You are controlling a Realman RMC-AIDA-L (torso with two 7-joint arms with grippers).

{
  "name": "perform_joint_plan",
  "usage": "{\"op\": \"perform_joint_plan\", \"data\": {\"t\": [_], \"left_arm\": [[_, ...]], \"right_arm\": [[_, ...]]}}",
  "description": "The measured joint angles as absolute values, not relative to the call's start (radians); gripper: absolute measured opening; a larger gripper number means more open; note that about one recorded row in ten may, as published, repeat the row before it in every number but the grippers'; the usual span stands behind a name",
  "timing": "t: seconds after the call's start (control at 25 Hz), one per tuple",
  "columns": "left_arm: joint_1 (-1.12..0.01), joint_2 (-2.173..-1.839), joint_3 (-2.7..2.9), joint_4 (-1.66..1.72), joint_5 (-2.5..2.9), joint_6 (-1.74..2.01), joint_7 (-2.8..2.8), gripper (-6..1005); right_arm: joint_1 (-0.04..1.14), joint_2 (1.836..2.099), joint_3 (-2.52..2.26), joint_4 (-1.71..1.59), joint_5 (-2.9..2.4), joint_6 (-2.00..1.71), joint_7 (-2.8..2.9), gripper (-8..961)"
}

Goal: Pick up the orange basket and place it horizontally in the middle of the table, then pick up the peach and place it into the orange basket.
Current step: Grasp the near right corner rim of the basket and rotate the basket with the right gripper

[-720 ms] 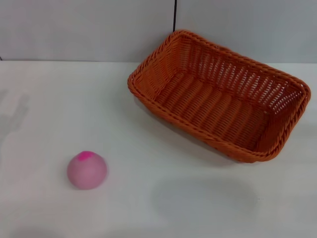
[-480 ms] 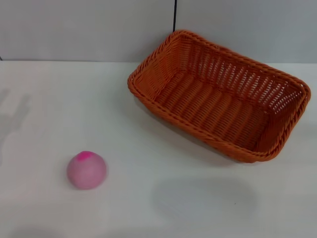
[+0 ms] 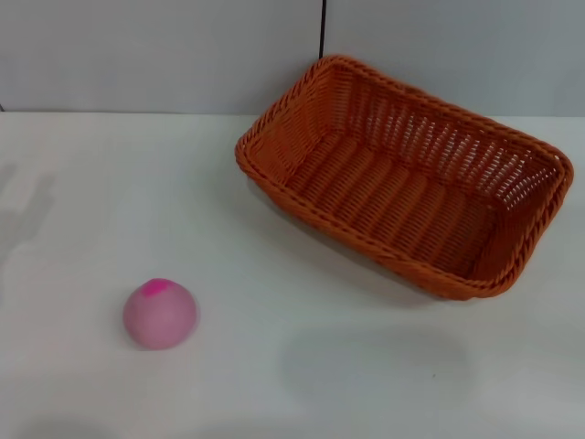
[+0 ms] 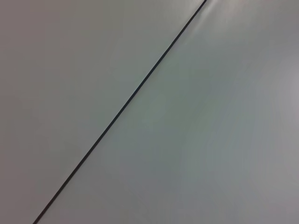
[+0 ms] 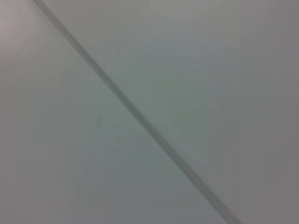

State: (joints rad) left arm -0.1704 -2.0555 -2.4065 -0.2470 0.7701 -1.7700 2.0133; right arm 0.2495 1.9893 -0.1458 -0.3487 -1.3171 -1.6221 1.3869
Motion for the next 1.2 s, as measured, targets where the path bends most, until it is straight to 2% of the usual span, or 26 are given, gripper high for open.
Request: {"op": "perform_joint_plan", "data": {"t": [0.2, 0.28, 0.56, 0.72, 0.92, 1.2], "left_arm": [[-0.17, -2.055, -2.405, -0.247, 0.771, -1.77, 2.013, 766], [-0.168, -2.054, -2.405, -0.247, 0.771, -1.77, 2.013, 766], [-0.166, -2.054, -2.405, -0.247, 0.772, -1.773, 2.013, 765], [-0.166, -2.056, -2.405, -0.247, 0.772, -1.772, 2.015, 766], [-0.166, -2.057, -2.406, -0.244, 0.772, -1.769, 2.019, 766], [-0.173, -2.057, -2.405, -0.24, 0.772, -1.764, 2.022, 765]], "right_arm": [[0.337, 1.874, -0.168, -0.545, -1.672, -1.647, 1.732, 534], [0.392, 1.837, -0.191, -0.653, -1.831, -1.698, 1.851, 540], [0.594, 1.775, -0.278, -0.819, -2.254, -1.758, 1.996, 561], [0.693, 1.758, -0.327, -0.819, -2.413, -1.75, 2.032, 572], [0.745, 1.751, -0.432, -0.821, -2.454, -1.631, 2.138, 587], [0.791, 1.767, -0.497, -0.796, -2.444, -1.558, 2.165, 608]]}}
